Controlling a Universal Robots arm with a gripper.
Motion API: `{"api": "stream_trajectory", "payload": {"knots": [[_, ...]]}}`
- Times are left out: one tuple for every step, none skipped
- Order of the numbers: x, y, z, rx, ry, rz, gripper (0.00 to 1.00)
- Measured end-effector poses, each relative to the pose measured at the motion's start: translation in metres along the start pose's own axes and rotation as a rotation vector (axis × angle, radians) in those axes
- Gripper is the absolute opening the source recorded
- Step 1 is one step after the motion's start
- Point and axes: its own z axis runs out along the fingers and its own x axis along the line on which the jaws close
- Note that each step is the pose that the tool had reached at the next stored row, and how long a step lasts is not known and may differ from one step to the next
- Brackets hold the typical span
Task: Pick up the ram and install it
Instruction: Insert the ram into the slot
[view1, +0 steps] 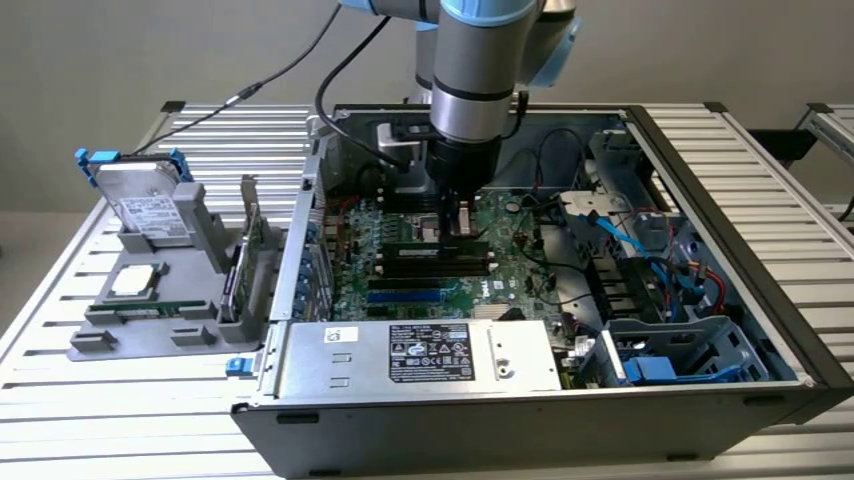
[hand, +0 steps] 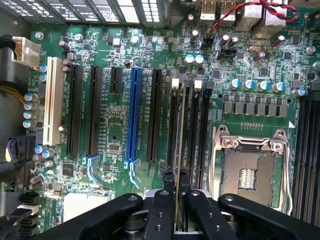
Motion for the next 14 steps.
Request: {"api": "stream_trajectory", "payload": {"knots": [[0.0007, -0.0003, 0.0002, 0.0001, 0.0, -0.001, 0.14], [0.0011, -0.0006, 0.0005, 0.0002, 0.0, -0.003, 0.14], [0.0016, -0.0009, 0.0008, 0.0002, 0.0002, -0.004, 0.14], [0.002, -0.0013, 0.0011, 0.0003, 0.0001, -0.005, 0.14], [0.0023, -0.0018, 0.0014, 0.0003, 0.0002, -0.006, 0.14], [0.0026, -0.0023, 0.0017, 0.0002, 0.0002, -0.008, 0.14], [0.0028, -0.0027, 0.0021, 0.0001, 0.0004, -0.009, 0.14], [0.0028, -0.0029, 0.0027, 0.0, 0.0004, -0.009, 0.14], [0.0028, -0.0029, 0.0034, -0.0002, 0.0004, -0.01, 0.14], [0.0028, -0.0029, 0.0038, -0.0006, 0.0006, -0.01, 0.14], [0.0028, -0.003, 0.0043, -0.001, 0.0006, -0.011, 0.14], [0.0027, -0.0031, 0.005, -0.0011, 0.0007, -0.011, 0.14], [0.0027, -0.0031, 0.0059, -0.0011, 0.0009, -0.011, 0.14], [0.0026, -0.0032, 0.0069, -0.0012, 0.001, -0.012, 0.14]]}}
